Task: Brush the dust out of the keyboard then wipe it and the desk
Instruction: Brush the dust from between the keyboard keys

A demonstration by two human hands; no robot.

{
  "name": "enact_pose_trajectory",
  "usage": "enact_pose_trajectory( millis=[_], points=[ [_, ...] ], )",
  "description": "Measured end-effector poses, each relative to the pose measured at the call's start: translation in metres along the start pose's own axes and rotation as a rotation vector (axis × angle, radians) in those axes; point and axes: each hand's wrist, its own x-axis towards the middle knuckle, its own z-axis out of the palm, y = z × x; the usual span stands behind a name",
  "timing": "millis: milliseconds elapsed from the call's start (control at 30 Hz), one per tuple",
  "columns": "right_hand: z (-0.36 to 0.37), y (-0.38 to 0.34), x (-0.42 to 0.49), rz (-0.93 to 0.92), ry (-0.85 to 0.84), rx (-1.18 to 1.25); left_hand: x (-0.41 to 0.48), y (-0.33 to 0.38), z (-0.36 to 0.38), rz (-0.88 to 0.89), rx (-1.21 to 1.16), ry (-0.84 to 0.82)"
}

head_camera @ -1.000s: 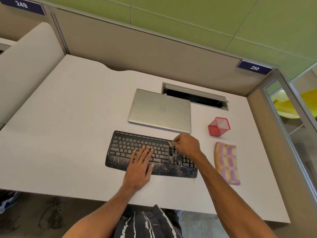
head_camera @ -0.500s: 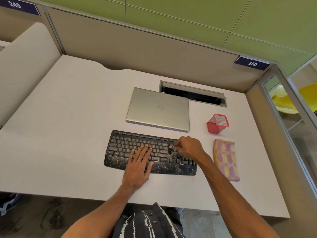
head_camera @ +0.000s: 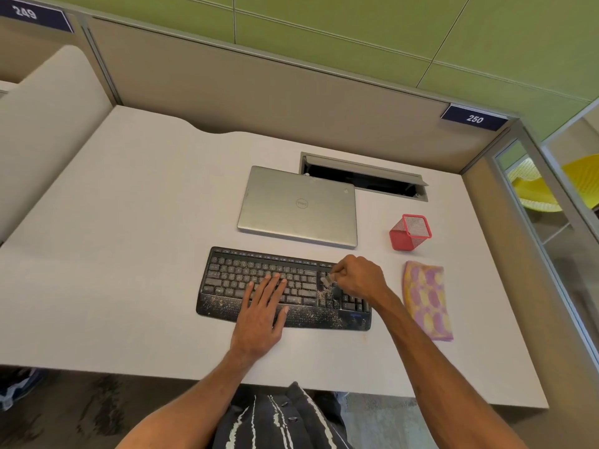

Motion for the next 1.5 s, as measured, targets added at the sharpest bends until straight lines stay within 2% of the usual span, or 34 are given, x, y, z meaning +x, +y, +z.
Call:
enact_pose_trajectory(
  millis=[133,333,500,633,867,1033,1200,1333,1500],
  points=[
    [0.004,0.002,0.001,0.089,0.122,0.058,0.000,0.000,-0.001,0.002,0.015,-0.004],
    [0.013,0.003,0.004,0.152,0.018,0.149,0.000,0.000,-0.001,-0.002,0.010,-0.010],
    [0.011,0.006,0.003,0.199,0.132,0.229,0.000,0.000,0.000,0.003,0.014,-0.008],
    [0.017,0.005,0.001,0.152,0.033,0.194,0.000,0.001,-0.002,0.004,0.002,0.006],
    [0.012,-0.008,-0.002,0.095,0.155,0.141,0.000,0.001,-0.003,0.009,-0.001,0.016],
    [0.014,-0.010,-0.003,0.007,0.076,-0.004,0.000,0.001,-0.001,0.004,0.002,0.016],
    [0.008,-0.003,-0.009,-0.127,0.092,-0.133,-0.001,0.000,-0.001,0.006,0.014,0.012],
    [0.010,0.010,-0.011,-0.088,0.098,-0.295,0.000,0.000,-0.001,0.005,0.015,0.009],
    [0.006,0.007,-0.012,-0.172,0.126,-0.221,0.000,0.001,-0.002,0.007,0.023,0.004]
  ],
)
